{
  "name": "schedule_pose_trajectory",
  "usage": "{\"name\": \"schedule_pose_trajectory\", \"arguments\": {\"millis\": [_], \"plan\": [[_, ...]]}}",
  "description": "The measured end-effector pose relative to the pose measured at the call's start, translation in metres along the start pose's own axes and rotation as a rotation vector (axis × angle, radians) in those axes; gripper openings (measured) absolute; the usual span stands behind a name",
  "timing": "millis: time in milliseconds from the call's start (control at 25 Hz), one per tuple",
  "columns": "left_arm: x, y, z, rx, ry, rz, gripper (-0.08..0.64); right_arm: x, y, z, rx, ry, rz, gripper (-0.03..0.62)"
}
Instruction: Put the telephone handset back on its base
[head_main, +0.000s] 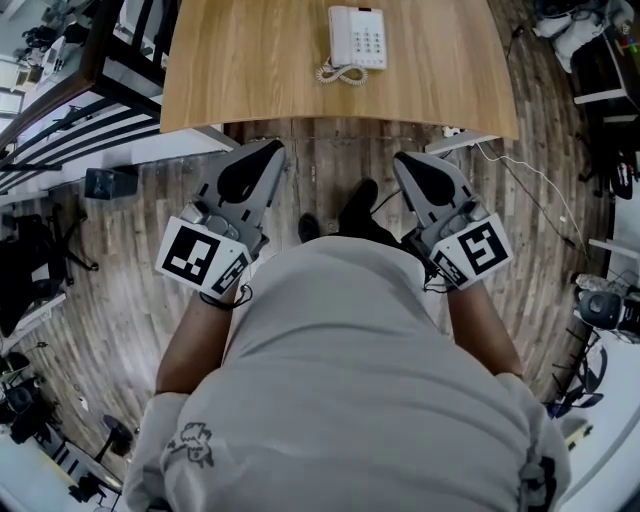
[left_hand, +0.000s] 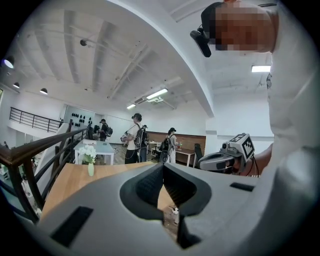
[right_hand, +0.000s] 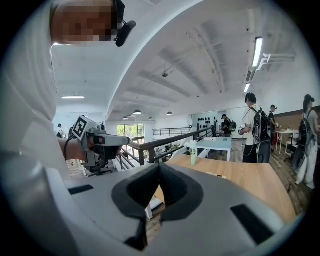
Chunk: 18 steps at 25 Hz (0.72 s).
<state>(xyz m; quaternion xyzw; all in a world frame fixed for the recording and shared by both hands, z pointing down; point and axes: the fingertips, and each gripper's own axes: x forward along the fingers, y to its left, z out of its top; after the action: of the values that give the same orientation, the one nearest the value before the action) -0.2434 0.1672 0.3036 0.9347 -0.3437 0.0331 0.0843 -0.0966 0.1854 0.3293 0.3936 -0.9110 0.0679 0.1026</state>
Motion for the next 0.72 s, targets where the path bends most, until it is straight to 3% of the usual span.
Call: {"name": "schedule_pose_trajectory", "arguments": {"millis": [720], "plan": [[-0.007, -0.023, 0.006, 0.006, -0.019, -0.027, 0.006, -0.027, 0.011, -0.001, -0.001, 0.001, -0.039, 0.006]]}}
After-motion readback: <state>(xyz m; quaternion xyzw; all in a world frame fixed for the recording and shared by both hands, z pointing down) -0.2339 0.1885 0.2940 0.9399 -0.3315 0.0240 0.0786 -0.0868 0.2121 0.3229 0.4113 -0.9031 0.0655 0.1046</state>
